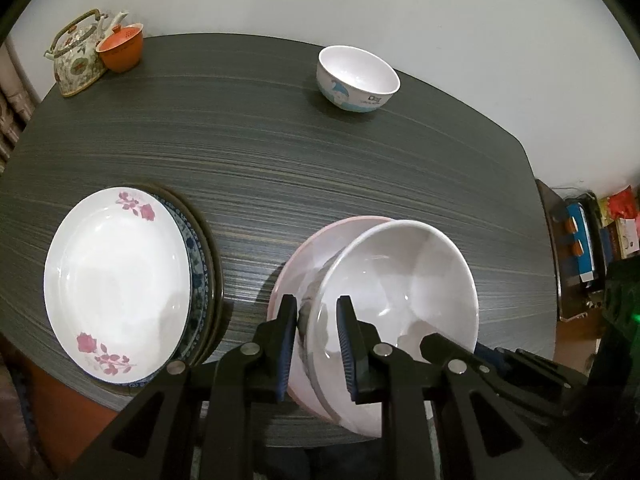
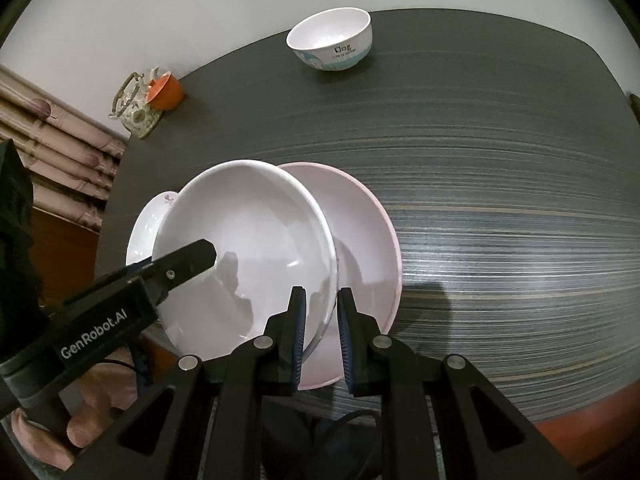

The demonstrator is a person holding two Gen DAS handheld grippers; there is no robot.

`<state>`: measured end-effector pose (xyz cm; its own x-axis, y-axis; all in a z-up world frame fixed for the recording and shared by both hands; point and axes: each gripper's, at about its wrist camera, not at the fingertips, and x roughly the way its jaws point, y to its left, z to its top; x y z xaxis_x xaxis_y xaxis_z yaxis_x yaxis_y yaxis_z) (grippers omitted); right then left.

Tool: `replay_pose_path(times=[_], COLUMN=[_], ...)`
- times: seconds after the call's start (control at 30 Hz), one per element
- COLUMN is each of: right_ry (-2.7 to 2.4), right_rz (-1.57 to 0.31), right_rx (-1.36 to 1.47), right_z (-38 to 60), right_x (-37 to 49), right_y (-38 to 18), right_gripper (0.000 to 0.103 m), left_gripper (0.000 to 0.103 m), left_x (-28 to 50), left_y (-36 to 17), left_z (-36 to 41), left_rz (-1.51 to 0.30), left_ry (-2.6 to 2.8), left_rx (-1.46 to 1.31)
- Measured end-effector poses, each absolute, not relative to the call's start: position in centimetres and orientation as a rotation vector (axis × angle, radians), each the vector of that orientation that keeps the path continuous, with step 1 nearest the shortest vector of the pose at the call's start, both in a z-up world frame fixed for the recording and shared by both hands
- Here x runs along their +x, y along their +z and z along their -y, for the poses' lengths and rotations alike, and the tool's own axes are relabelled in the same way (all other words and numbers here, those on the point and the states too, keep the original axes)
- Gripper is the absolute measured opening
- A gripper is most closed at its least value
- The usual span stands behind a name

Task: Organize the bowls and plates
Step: 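Open the left tool and release the white bowl inside the pink bowl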

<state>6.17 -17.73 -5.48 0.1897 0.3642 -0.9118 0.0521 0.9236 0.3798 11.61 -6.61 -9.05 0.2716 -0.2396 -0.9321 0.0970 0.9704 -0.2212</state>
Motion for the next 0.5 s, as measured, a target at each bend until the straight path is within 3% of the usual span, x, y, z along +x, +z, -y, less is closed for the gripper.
replay_pose_path(times=[0.5], right_ry=[0.205], right_rz=[-1.416], right_rx=[0.365], right_z=[17.2], right_x=[6.7], right_y=[-6.8], right_gripper=[0.016], left_gripper=[0.021], left_x=[12.0], left_y=[-10.6], left_z=[7.2], left_rz=[-1.303], left_ry=[-0.198], left_rx=[-0.098])
